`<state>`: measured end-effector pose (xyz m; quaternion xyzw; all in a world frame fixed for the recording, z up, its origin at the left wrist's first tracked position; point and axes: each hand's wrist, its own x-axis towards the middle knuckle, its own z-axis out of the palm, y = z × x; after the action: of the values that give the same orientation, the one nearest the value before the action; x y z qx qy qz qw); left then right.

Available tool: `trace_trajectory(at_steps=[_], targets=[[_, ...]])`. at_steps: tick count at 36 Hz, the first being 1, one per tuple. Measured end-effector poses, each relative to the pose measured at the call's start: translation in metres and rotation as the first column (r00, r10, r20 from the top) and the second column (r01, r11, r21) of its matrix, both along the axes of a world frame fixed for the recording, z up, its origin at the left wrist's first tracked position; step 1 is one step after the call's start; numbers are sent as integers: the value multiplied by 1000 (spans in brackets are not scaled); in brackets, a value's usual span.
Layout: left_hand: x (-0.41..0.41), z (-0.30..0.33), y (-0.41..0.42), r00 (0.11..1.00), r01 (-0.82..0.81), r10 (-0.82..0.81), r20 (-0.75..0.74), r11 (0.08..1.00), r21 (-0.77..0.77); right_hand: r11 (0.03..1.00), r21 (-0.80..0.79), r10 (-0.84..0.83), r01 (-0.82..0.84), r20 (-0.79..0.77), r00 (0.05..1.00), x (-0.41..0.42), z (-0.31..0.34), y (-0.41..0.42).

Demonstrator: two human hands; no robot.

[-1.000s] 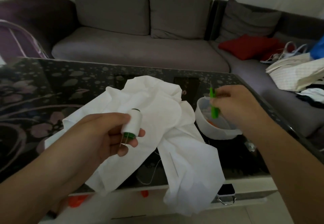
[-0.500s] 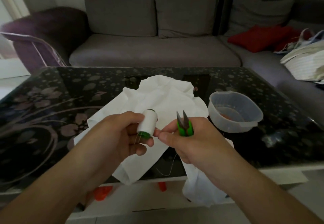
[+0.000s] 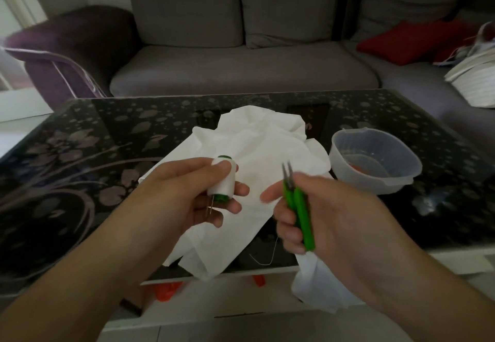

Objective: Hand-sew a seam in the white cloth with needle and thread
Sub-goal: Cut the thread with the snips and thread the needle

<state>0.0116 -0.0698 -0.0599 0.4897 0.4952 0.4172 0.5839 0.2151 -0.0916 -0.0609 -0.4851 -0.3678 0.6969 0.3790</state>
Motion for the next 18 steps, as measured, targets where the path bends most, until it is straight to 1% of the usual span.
trace_trajectory(at_steps=[2, 7, 14, 18], targets=[[-1, 1, 1, 1000, -10, 10, -29, 1000, 18, 997, 1, 71, -71, -68, 995, -5, -4, -13], [-4, -1, 2, 999, -22, 22, -32, 1000, 13, 986, -34, 159, -163, -98, 982, -18, -16, -19], [-5, -7, -1, 999, 35, -34, -31, 999, 33, 979, -51, 191, -195, -74, 979, -23, -15, -20], [-4, -6, 1, 999, 49, -48, -12, 998, 32, 982, -54, 179, -183, -80, 981, -23, -15, -20]])
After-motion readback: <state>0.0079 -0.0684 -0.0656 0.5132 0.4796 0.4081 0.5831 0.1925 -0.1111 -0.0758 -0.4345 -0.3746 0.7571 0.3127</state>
